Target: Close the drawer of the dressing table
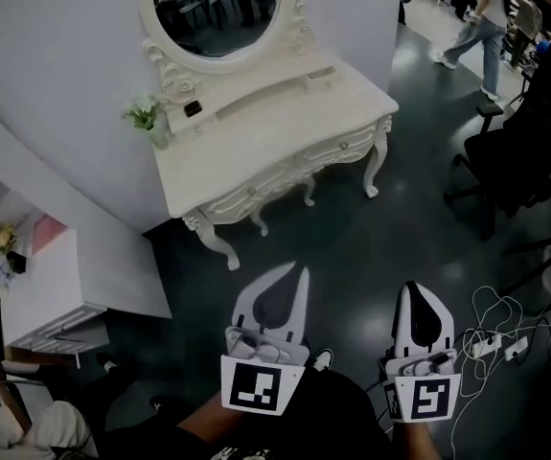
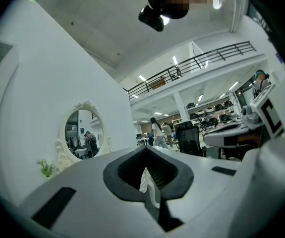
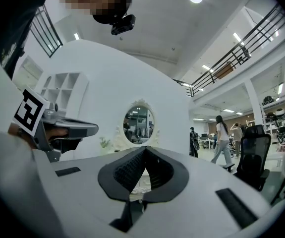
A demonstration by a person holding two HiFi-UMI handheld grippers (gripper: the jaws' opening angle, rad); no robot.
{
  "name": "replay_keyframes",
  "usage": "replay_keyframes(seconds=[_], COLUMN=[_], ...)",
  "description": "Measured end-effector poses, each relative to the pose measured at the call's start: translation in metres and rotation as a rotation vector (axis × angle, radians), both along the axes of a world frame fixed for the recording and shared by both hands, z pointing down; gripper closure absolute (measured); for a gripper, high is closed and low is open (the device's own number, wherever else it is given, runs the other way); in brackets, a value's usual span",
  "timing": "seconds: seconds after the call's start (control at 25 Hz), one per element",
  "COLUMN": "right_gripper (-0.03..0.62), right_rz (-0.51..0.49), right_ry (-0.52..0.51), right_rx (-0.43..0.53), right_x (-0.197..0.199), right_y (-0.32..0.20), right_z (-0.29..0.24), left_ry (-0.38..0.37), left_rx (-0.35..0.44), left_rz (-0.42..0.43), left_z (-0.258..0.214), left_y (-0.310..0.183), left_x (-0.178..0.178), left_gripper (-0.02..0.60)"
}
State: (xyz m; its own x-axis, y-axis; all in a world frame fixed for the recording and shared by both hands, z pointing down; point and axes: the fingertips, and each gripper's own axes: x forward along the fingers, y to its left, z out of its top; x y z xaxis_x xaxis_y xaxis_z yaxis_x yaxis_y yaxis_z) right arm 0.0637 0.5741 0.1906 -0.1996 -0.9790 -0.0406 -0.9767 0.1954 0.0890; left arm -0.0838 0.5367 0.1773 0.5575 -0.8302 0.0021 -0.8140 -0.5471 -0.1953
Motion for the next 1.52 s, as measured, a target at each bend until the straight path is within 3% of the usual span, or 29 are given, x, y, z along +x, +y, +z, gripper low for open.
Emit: replay_keyframes(seconds=[0.48, 0.8, 1.52], right_gripper=[0.595, 0.595, 0.595], right_rz=[0.018, 0.002, -0.001], right_ry=[-0.026, -0.011, 0.01], right_rx=[0.013, -0.003, -0.005], right_x=[0.016, 0.015, 0.008], right_y=[-0.015, -0.049, -0.159], right_z=[0.001, 0.005, 0.002], left_ry=[-0.043, -0.006, 0.022], left_rx=[0.023, 0.0, -0.004], left_rz=[0.004, -0.023, -0.021], left_z=[0.001, 0.006, 0.006], left_y=[-0.015, -0.045, -0.158], left_x=[0.014, 0.014, 0.01], left_gripper=[0.581, 0.581, 0.581])
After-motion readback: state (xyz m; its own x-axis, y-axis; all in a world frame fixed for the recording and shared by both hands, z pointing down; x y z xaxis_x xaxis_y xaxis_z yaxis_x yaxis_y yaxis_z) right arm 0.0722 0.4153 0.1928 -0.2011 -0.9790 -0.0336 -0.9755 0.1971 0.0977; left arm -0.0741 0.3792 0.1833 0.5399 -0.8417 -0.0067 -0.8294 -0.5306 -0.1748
